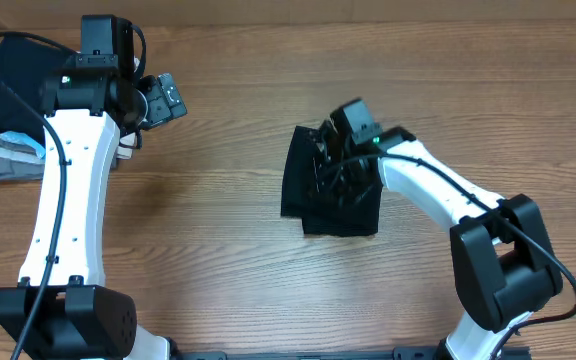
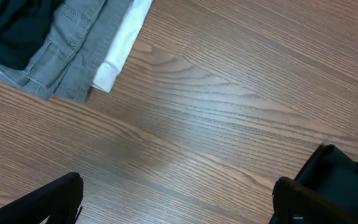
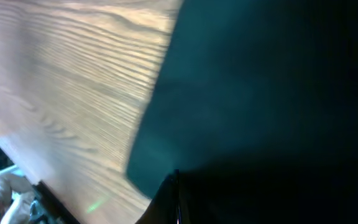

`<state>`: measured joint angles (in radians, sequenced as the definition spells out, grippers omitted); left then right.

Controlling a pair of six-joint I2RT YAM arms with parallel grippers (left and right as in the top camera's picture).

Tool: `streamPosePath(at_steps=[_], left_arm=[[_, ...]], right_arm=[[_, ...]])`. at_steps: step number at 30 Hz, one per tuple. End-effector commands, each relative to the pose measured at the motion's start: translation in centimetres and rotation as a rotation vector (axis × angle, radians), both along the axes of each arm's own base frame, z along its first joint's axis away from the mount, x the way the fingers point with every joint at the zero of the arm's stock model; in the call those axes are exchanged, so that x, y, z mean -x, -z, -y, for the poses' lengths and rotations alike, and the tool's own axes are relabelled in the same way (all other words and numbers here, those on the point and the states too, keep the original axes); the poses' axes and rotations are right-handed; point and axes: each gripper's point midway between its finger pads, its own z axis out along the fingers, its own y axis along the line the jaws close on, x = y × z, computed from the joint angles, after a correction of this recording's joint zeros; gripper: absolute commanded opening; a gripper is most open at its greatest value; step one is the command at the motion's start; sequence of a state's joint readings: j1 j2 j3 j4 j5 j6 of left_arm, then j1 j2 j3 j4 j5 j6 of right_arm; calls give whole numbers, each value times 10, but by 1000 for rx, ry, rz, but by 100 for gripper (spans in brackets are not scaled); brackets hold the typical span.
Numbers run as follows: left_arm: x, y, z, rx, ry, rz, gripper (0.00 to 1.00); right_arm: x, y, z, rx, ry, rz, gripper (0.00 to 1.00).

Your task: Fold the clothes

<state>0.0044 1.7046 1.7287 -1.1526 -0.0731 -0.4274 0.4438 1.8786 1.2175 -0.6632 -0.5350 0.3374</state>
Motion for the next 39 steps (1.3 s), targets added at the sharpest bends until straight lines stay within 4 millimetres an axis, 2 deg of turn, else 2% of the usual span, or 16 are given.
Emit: streamPosePath(at_steps=[1,7,10,13,16,20,23,25,29,39], left_arm=[[-2,0,-4,-8,-23,1,100],[-2,0,-4,-8,-23,1,100],[-2,0,-4,-8,-23,1,100],[-2,0,-4,-8,-24,1,100],[-2,0,-4,-8,-23,1,100],[-2,0,-4,-8,-23,1,100],[-2,0,-4,-8,-23,1,100],[-2,0,-4,-8,-23,1,100],[-2,0,-4,-8,-23,1,100],[-2,0,-4,-8,-23,1,100]], right_arm=[[14,20,8,-1,34,-42,4],[18,43,9,-28,33,13,4],[20,38,3,-74,16,10,4],[20,6,-18,-232,-66,17,4],[8,-37,-30,-356,-100,64,4],[-19,-88,-27,-403,-87,182,4],[-41,-105,-16,-403,-50,254,6],[-54,-105,-5,-381,-8,287,7],[-81,-85,26,-255,107,328,8],[-110,-35,55,-41,224,352,9]])
